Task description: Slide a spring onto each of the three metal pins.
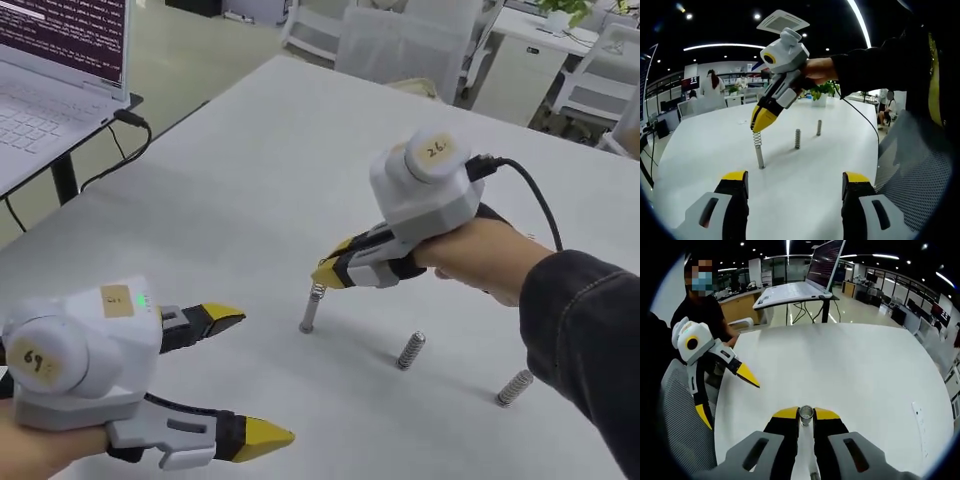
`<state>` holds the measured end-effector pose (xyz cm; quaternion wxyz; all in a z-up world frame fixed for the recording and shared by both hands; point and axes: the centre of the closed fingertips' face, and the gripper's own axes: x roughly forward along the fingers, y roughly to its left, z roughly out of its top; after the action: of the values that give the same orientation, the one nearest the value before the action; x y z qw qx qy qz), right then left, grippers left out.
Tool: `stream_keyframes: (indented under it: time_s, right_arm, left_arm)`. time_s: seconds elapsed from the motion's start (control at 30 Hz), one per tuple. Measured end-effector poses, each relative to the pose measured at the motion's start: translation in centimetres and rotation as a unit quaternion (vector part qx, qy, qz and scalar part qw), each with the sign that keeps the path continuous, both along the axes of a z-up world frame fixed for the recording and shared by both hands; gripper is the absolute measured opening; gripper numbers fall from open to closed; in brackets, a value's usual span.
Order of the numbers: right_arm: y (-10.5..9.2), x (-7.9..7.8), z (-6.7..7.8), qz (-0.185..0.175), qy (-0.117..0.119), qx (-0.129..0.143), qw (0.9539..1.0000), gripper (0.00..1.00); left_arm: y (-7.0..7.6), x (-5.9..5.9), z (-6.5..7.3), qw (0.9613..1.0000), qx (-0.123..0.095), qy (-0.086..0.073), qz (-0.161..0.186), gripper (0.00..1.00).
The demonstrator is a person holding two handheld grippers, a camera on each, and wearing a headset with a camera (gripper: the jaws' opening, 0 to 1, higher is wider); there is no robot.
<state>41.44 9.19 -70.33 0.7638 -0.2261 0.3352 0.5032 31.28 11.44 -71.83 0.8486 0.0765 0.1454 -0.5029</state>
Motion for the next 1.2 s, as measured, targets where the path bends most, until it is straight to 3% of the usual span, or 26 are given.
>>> stream_keyframes:
  time_s: [0.67,1.2]
  right_arm:
    - [0.0,-0.1,-0.6,0.002,0.007,0.0,1.0,0.07]
    - [0.0,-0.2,-2.3,0.0,0.011,-0.001,0.9999,0.07]
  left_arm:
    - [0.1,0.1,-0.1,1.0,0.001,0.001,0.001,0.71]
    - [0.3,0.0,-0.2,1.0,0.003,0.003,0.002,0.7]
